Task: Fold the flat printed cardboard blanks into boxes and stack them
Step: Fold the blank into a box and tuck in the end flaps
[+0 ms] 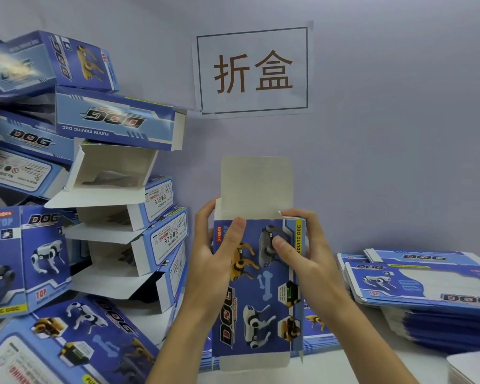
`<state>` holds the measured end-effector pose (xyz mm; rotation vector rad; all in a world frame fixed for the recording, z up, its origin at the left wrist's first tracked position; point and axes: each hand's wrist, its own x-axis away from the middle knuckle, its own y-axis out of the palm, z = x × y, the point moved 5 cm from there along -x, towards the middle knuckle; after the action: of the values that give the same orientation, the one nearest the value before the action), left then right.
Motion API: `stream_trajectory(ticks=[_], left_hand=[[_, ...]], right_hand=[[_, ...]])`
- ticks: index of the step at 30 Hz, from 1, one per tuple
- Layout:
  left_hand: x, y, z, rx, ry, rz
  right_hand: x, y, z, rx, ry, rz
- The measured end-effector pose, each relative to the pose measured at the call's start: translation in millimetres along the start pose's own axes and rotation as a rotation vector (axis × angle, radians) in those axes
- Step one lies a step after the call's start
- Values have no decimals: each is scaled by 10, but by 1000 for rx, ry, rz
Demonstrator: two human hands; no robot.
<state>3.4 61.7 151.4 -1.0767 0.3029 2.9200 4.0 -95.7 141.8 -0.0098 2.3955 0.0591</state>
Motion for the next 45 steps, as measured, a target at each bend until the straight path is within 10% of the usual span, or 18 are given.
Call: stream_trajectory(ticks=[24,45], left_hand=[[-51,-100,52,-135,-36,167],[-16,65,24,169,-302,-28]], right_hand=[[-5,134,-57,-168,73,-39],[-151,-27,-42,-371,288,50]])
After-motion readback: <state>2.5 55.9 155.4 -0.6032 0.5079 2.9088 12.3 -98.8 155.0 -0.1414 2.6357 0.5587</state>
